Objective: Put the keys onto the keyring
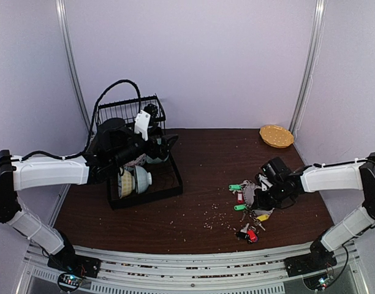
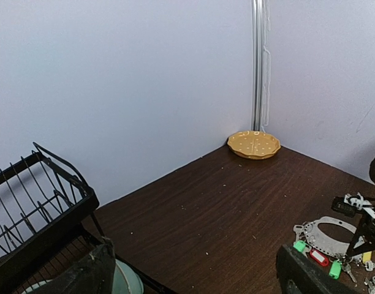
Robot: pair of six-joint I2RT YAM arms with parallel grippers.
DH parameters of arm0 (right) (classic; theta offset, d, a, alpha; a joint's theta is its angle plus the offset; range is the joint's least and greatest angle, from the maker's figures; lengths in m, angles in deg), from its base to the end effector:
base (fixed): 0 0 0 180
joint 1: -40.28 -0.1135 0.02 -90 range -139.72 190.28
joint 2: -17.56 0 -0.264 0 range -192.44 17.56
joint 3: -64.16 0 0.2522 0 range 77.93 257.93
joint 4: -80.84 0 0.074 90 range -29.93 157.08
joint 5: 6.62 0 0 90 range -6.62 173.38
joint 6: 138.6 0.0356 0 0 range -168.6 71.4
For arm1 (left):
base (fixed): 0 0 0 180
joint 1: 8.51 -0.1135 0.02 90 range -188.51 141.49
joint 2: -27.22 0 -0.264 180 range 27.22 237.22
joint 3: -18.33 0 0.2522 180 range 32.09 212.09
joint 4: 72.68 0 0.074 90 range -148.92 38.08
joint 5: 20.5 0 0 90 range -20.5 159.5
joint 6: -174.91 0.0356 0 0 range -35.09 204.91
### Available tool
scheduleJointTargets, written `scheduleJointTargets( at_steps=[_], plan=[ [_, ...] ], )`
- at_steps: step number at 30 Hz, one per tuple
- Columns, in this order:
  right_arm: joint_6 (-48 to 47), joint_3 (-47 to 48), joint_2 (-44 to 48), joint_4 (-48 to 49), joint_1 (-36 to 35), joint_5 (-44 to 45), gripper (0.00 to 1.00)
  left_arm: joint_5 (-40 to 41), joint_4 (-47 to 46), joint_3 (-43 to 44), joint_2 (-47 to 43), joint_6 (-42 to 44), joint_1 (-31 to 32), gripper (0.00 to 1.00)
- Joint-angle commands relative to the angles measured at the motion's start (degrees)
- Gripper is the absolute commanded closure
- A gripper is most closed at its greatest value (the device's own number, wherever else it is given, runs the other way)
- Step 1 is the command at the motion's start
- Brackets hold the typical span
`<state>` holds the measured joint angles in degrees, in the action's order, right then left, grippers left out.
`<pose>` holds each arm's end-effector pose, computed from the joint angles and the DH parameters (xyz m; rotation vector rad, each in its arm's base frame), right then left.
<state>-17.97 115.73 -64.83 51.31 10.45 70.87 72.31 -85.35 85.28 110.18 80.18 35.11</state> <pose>0.2177 0.1337 0.1514 -0.0603 2.7358 0.6235 0.2469 -0.2329 0.2996 0.5174 1.5812 -0.6053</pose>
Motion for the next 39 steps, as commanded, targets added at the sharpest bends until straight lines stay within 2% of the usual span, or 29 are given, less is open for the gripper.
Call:
scheduleJointTargets(
  at_steps=[1,7,13,18,23,26,27,30,36,39],
  plan=[
    [-1.0,1.1,1.7,-1.5,-0.5,-1.5,1.0,0.3,-1.2,2.0,0.6,1.0,0.2,0.06],
    [-6.4,8.9,4.3,-10.3,-2.5,2.0,1.0,-5.2,-2.8,1.7,0.8,2.0,0.4,0.06],
    [-13.1,20.6,4.7,-20.5,-6.7,5.7,1.0,-19.1,-5.3,1.4,1.0,6.9,1.2,0.08],
    [-20.4,29.6,4.0,-26.0,-10.8,6.4,1.0,-34.5,-6.2,2.4,3.3,6.9,1.7,0.19],
    [-31.4,33.6,5.6,-25.1,-16.2,3.6,1.0,-45.9,-5.1,3.9,5.0,6.7,2.9,0.29],
    [-36.5,34.1,6.6,-23.3,-18.7,3.5,1.0,-46.3,-3.2,4.4,5.4,8.8,4.5,0.36],
    [-37.5,34.5,6.7,-22.7,-19.3,3.2,1.0,-45.0,-0.6,5.2,5.8,10.2,5.4,0.42],
    [-38.4,35.8,7.4,-20.5,-20.0,0.3,1.0,-43.3,6.8,8.7,7.6,15.6,8.4,0.53],
    [-38.6,34.0,9.2,-15.7,-20.5,-5.6,1.0,-43.4,7.2,9.4,9.2,16.4,10.7,0.57],
    [-36.6,34.0,9.3,-14.3,-20.5,-4.6,1.0,-43.8,8.4,9.8,9.7,16.1,10.7,0.62]
  ],
)
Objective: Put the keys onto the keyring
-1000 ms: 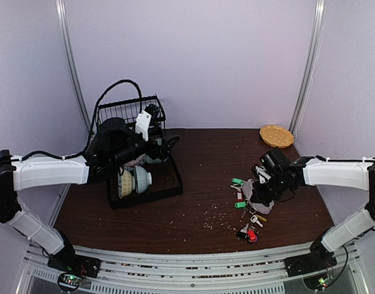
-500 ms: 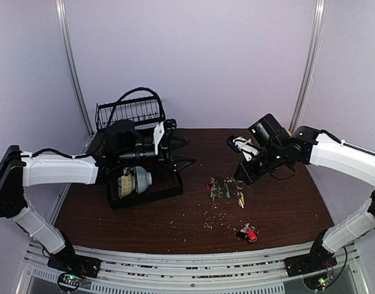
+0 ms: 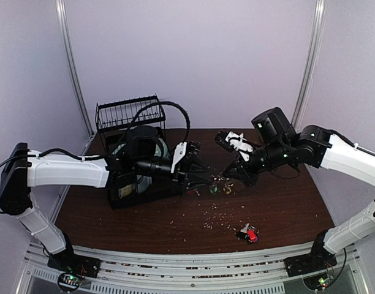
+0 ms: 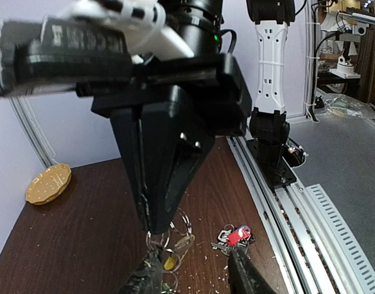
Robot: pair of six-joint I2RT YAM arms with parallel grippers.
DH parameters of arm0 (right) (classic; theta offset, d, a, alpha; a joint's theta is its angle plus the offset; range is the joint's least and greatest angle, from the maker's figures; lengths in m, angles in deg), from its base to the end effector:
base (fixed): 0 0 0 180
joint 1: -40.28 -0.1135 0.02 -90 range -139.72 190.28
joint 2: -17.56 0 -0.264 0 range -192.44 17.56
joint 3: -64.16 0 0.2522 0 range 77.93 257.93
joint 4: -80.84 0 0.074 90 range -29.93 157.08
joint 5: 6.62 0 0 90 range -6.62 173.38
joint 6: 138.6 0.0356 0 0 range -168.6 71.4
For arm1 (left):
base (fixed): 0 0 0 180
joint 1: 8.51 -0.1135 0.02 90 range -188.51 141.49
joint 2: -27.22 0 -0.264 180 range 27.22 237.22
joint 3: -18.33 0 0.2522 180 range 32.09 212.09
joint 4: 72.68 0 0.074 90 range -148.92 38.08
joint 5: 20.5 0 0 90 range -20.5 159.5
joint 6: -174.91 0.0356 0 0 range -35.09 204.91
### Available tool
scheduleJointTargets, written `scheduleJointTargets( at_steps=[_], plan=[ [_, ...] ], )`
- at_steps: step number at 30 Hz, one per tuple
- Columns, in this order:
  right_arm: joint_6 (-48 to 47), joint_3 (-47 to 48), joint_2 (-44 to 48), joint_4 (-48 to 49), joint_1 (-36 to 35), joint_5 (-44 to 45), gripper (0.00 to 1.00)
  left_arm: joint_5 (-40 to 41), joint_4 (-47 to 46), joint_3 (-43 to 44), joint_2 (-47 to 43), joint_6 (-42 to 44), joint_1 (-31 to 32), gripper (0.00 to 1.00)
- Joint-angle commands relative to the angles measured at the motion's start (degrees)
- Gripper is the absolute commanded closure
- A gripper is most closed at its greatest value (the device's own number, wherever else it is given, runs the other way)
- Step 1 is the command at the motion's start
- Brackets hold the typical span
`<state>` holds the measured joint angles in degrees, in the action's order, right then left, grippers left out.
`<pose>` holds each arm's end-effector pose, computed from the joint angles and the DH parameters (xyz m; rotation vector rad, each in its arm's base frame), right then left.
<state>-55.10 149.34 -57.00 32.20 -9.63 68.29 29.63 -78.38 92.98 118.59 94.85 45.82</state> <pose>0.1751 0.2225 0.3477 -1.2164 1.9543 0.6969 0.1956 -0.3117 0.2855 1.4055 1.2315 -1.1586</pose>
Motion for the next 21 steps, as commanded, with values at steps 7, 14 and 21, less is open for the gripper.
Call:
scheduleJointTargets(
  at_steps=[7,14,21],
  plan=[
    [13.7,1.1,0.0,7.0,-0.2,-1.4,1.0,13.3,0.7,1.6,1.7,1.8,0.3,0.36],
    [22.5,-0.2,0.5,5.9,-0.1,-1.5,1.0,21.7,6.3,-0.1,-0.8,15.8,0.4,0.29],
    [18.8,-2.5,2.3,6.2,-0.4,-3.9,1.0,22.4,23.8,3.6,1.1,28.6,-0.2,0.36]
  ],
)
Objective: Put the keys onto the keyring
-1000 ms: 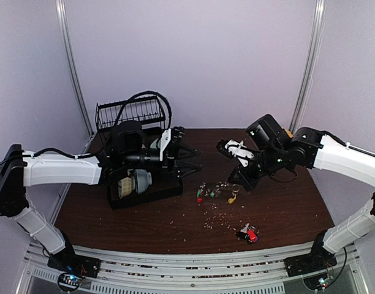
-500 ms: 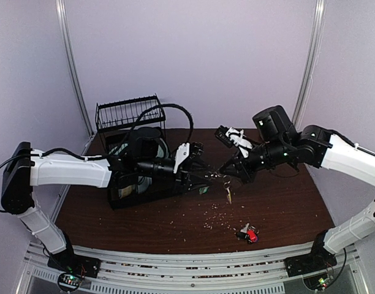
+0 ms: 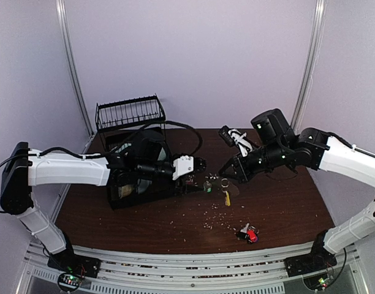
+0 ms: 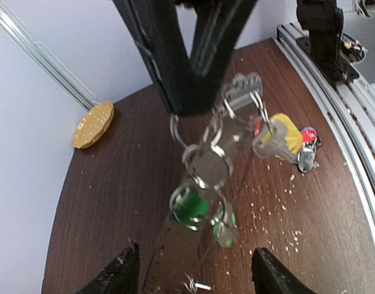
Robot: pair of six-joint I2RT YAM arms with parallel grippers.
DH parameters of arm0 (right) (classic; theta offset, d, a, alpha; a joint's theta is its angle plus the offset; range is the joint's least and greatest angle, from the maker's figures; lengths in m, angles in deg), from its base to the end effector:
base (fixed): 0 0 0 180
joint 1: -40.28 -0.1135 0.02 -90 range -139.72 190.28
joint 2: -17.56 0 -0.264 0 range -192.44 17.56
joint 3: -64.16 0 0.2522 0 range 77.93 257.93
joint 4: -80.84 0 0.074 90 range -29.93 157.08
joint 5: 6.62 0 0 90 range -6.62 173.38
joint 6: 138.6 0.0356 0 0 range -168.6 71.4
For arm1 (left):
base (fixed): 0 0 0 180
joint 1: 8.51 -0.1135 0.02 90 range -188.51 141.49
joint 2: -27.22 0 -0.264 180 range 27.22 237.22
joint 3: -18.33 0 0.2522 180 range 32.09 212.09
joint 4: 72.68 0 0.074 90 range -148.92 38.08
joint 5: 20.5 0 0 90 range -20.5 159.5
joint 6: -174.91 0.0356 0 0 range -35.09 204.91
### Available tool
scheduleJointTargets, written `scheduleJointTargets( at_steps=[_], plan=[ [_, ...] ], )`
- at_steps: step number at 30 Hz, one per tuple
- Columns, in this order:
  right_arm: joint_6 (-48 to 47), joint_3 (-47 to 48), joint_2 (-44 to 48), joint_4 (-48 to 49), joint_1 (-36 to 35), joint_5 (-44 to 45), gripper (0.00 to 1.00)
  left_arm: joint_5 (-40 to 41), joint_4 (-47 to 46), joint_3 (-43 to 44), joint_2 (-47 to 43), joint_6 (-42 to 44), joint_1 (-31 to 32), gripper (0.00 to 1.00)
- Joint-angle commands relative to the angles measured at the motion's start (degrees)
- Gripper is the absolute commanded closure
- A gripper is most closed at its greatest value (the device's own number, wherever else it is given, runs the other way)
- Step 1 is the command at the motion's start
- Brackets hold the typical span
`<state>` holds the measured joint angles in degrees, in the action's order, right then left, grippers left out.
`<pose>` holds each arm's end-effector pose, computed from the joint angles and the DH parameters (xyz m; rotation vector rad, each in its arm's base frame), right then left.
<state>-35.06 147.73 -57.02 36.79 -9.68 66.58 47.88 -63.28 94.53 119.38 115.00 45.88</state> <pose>0.1770 0.2266 0.3453 -0.8892 2.1363 0.9209 0.2043 -0.3078 0.2621 1.5425 1.3348 -0.6477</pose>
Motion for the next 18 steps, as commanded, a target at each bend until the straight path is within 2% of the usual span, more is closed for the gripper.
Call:
scheduleJointTargets(
  at_steps=[1,4,8,12,16,18],
  plan=[
    [-2.1,-1.1,2.3,1.4,-0.4,-3.1,1.0,3.7,9.6,2.6,0.5,8.5,-0.7,0.37],
    [-4.5,-1.9,2.8,0.6,-0.5,-4.6,1.0,-2.4,13.9,4.2,0.3,10.4,-1.8,0.38],
    [-6.5,-2.4,3.5,0.1,-0.5,-6.7,1.0,-4.9,13.0,3.1,-0.5,10.9,-2.3,0.42],
    [-7.3,-2.9,3.2,0.4,-0.6,-7.5,1.0,-6.1,12.4,5.3,1.1,8.8,-2.3,0.55],
    [-7.6,-3.1,2.3,0.5,-0.6,-7.5,1.0,-8.4,12.1,7.0,2.8,6.9,-2.3,0.6],
    [-7.7,-2.9,1.9,0.2,-0.5,-7.6,1.0,-8.0,10.5,7.0,3.0,5.3,-2.2,0.71]
  ],
)
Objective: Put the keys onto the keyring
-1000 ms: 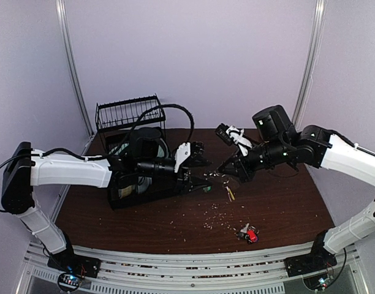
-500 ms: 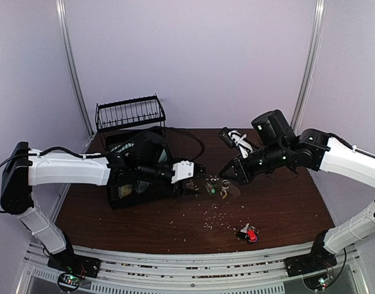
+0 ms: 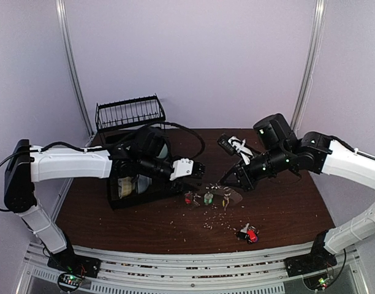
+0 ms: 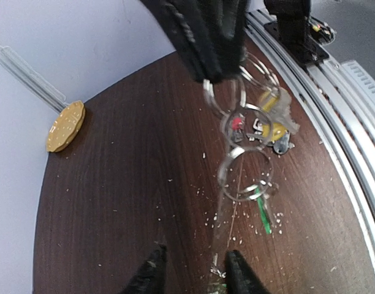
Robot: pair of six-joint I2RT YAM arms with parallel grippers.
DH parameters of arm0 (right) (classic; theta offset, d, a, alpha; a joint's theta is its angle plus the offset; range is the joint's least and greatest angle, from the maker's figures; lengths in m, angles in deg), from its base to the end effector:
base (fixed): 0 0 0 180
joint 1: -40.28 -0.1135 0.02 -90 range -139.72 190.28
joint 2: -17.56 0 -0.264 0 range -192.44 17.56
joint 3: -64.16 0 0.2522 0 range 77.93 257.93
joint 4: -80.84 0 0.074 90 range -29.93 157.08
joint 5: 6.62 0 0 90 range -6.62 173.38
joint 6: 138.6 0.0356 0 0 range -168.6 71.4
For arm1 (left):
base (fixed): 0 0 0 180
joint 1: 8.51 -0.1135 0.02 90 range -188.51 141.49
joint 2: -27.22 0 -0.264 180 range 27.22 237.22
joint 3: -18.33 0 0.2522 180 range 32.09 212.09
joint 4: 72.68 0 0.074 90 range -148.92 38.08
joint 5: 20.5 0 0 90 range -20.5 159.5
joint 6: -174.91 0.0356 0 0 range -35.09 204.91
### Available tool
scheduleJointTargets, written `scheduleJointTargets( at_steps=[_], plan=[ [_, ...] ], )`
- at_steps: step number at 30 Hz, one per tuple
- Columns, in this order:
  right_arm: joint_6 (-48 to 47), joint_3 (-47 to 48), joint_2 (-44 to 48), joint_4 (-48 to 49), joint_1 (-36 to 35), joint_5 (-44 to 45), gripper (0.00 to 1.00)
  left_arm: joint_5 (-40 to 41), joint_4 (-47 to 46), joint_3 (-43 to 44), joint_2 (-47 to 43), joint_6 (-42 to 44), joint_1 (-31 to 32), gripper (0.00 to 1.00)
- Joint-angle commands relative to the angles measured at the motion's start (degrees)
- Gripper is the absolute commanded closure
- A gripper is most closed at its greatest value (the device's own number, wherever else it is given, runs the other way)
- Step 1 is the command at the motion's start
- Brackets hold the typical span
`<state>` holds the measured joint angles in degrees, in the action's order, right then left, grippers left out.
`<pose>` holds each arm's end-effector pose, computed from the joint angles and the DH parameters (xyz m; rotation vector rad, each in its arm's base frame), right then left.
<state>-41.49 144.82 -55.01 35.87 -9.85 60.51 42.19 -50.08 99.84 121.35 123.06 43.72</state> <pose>0.1663 0.2207 0.3368 -1.0723 2.0791 0.9706 0.2146 -0.3036 0.2608 1.7277 1.3322 -0.6594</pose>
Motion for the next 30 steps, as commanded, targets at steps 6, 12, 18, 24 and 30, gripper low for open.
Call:
scheduleJointTargets(
  at_steps=[6,12,18,24,30],
  plan=[
    [-0.9,0.3,-0.3,2.0,-0.5,-0.6,1.0,-1.9,-3.5,0.6,2.0,-2.3,0.5,0.71],
    [-1.0,0.8,-1.0,0.9,-0.4,0.0,1.0,2.4,-4.3,1.5,4.2,-3.1,1.4,0.87],
    [1.2,0.5,-2.0,-0.2,-0.4,8.6,1.0,5.5,-8.8,-0.3,2.8,-6.3,2.7,1.0],
    [13.4,4.6,-8.1,-4.4,-0.3,26.9,1.0,25.2,-17.7,-1.7,2.8,-12.3,4.5,1.0],
    [23.7,3.0,-8.4,3.4,-0.3,31.9,1.0,37.5,-15.0,1.3,6.5,-11.0,7.0,1.0]
  ],
)
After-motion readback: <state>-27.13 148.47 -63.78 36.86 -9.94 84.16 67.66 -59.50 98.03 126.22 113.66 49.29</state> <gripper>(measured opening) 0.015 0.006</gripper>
